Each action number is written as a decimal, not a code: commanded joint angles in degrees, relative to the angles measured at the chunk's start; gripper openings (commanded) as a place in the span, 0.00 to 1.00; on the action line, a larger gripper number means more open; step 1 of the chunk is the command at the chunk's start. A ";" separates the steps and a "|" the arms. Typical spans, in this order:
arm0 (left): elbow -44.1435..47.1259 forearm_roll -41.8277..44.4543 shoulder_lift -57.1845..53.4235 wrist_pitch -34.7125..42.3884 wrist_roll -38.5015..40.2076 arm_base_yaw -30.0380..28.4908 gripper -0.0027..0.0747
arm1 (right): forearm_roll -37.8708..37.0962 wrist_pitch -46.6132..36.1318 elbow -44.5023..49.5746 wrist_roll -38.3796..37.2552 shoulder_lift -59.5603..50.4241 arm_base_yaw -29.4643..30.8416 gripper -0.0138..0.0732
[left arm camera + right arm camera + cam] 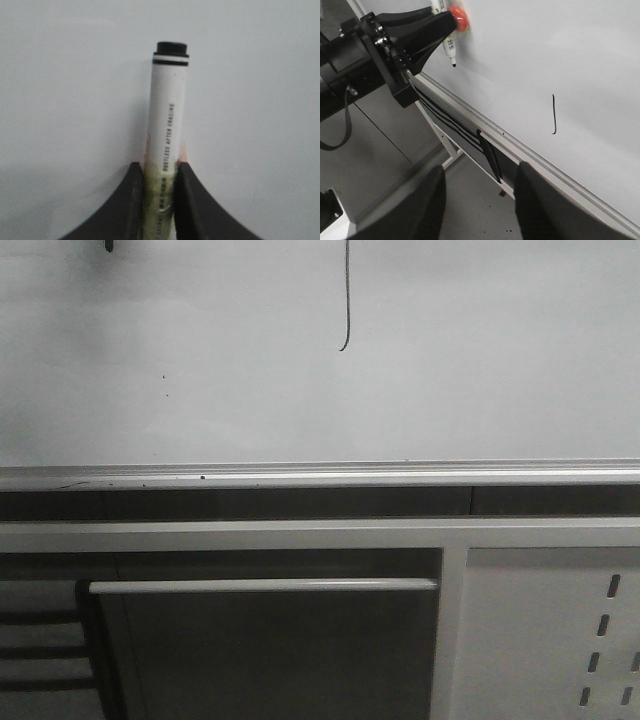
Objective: Write number 1 on whiteboard
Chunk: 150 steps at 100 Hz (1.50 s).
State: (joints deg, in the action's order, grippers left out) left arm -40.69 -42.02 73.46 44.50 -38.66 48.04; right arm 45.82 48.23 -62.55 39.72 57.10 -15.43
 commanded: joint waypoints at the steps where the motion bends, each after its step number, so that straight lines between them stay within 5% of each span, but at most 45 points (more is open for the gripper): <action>1: -1.98 1.71 -0.13 6.17 0.64 0.19 0.01 | 1.89 -1.97 -1.18 0.09 -0.98 0.27 0.49; 73: -1.98 1.28 1.25 9.27 0.64 0.19 0.02 | 1.89 -1.97 -1.18 0.09 -0.98 0.27 0.48; 104: -1.98 0.98 1.25 9.15 0.64 0.19 0.30 | 1.89 -1.97 -1.18 0.09 -0.98 0.27 0.48; 150: -1.98 -0.38 1.25 9.15 0.64 0.19 0.31 | 1.89 -1.97 -1.18 0.09 -0.98 0.27 0.48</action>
State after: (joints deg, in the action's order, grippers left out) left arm -40.69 -42.07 75.58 48.82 -38.53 48.50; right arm 45.82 48.33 -62.55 39.62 57.10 -15.43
